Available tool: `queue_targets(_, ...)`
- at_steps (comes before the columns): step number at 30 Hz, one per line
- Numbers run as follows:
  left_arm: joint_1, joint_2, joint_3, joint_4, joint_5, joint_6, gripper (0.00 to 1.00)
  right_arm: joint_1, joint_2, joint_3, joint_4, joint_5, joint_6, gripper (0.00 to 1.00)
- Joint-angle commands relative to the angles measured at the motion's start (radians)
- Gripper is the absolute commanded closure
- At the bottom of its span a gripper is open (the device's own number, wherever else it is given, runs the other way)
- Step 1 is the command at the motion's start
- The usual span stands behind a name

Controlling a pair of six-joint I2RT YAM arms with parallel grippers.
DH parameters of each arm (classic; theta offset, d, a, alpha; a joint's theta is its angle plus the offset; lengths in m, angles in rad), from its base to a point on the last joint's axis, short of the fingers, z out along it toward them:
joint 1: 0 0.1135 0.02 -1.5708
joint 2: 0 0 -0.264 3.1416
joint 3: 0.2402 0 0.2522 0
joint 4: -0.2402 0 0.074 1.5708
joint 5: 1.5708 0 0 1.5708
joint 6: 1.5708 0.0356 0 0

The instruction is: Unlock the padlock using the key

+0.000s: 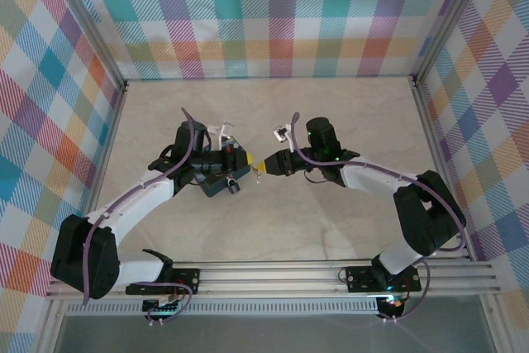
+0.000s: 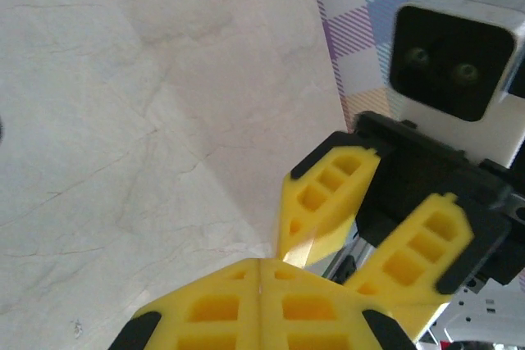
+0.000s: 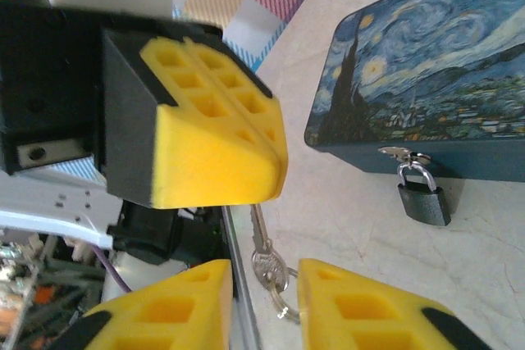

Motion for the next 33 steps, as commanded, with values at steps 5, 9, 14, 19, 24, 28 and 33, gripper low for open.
queue_targets(5,0.022,-0.015,-0.022,0.078,-0.051,-0.078,1.0,-0.03,-0.089,-0.045,0.02,0.096,0.094,0.6)
queue_targets(9,0.021,-0.016,-0.051,0.165,-0.105,-0.179,1.0,-0.026,-0.059,-0.098,0.222,0.167,0.415,0.54)
queue_targets(14,0.021,-0.03,-0.068,0.212,-0.15,-0.207,1.0,0.024,-0.092,-0.159,0.37,0.304,0.591,0.49)
queue_targets(19,0.021,-0.022,-0.07,0.234,-0.15,-0.226,1.0,0.066,-0.06,-0.137,0.411,0.335,0.664,0.49)
queue_targets(24,0.021,-0.024,-0.072,0.246,-0.149,-0.241,1.0,0.088,-0.016,-0.138,0.469,0.351,0.711,0.52)
queue_targets(28,0.021,-0.035,-0.071,0.235,-0.155,-0.239,1.0,0.1,-0.005,-0.143,0.48,0.365,0.731,0.54)
queue_targets(33,0.021,-0.038,-0.068,0.237,-0.144,-0.242,1.0,0.101,-0.001,-0.152,0.46,0.4,0.714,0.52)
